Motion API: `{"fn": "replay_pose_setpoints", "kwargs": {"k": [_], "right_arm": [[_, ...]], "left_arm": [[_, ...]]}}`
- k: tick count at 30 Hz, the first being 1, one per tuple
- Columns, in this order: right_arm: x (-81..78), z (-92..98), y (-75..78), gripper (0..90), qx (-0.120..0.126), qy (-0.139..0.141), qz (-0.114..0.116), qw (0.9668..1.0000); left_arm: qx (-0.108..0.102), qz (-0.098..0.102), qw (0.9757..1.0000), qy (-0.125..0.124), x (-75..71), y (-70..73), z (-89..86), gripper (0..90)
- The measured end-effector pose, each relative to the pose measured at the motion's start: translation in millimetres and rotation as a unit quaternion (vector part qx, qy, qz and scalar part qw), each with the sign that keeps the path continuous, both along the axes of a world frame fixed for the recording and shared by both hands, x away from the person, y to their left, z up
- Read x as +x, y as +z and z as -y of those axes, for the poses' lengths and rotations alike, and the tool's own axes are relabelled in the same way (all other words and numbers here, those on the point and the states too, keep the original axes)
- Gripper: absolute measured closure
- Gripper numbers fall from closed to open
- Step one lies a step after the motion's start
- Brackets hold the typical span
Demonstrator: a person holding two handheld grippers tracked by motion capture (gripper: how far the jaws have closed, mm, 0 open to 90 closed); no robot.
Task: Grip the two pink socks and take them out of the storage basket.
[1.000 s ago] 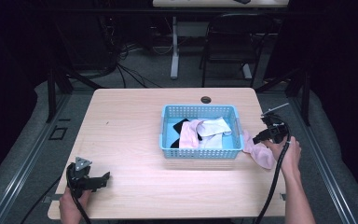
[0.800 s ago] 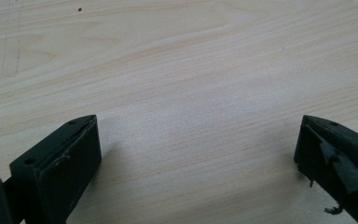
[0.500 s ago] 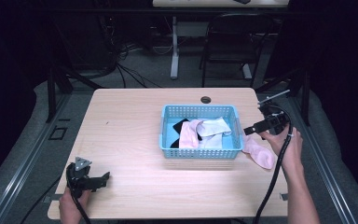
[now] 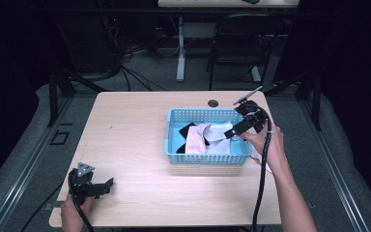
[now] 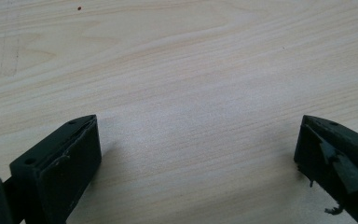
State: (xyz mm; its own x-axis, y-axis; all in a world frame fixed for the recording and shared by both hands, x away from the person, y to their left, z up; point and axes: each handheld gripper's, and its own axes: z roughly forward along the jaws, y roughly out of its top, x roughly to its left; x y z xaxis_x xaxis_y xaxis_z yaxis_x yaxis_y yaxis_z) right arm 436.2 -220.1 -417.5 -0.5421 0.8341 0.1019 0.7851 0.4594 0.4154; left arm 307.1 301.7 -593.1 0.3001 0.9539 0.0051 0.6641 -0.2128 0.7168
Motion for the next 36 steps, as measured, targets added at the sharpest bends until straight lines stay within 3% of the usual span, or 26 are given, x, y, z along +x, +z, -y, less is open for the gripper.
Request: {"fn": "replay_pose_setpoints", "kwargs": {"k": [8,17,19,26,33,34,36], "right_arm": [[13.1,-32.9,-12.9,3.6,-0.009,0.037,-0.027,0.9989],[25.7,-64.3,-35.7,0.0,-0.001,0.047,-0.048,0.9977],[29.6,-68.3,-39.5,0.0,-0.008,0.056,-0.062,0.9965],[39.9,-79.4,-51.9,0.0,-0.010,0.050,-0.073,0.9960],[45.1,-90.5,-67.8,16.0,-0.012,0.048,-0.081,0.9955],[47.2,-91.3,-68.5,16.2,-0.024,0.056,-0.089,0.9942],[47.9,-94.1,-72.8,27.4,-0.019,0.046,-0.083,0.9953]], "left_arm": [[-0.001,0.000,1.0000,0.000,0.2,-0.1,-0.1,0.5],[0.000,0.000,1.0000,0.000,-0.1,0.0,0.1,0.5],[0.000,0.001,1.0000,0.001,-0.1,-0.1,0.3,0.5],[0.001,0.003,1.0000,0.001,-0.2,-0.1,0.4,0.5],[0.001,0.003,1.0000,0.001,-0.2,-0.1,0.4,0.5],[0.001,0.003,1.0000,0.001,-0.3,-0.1,0.5,0.5],[0.002,0.003,1.0000,0.001,-0.3,-0.1,0.5,0.5]]}}
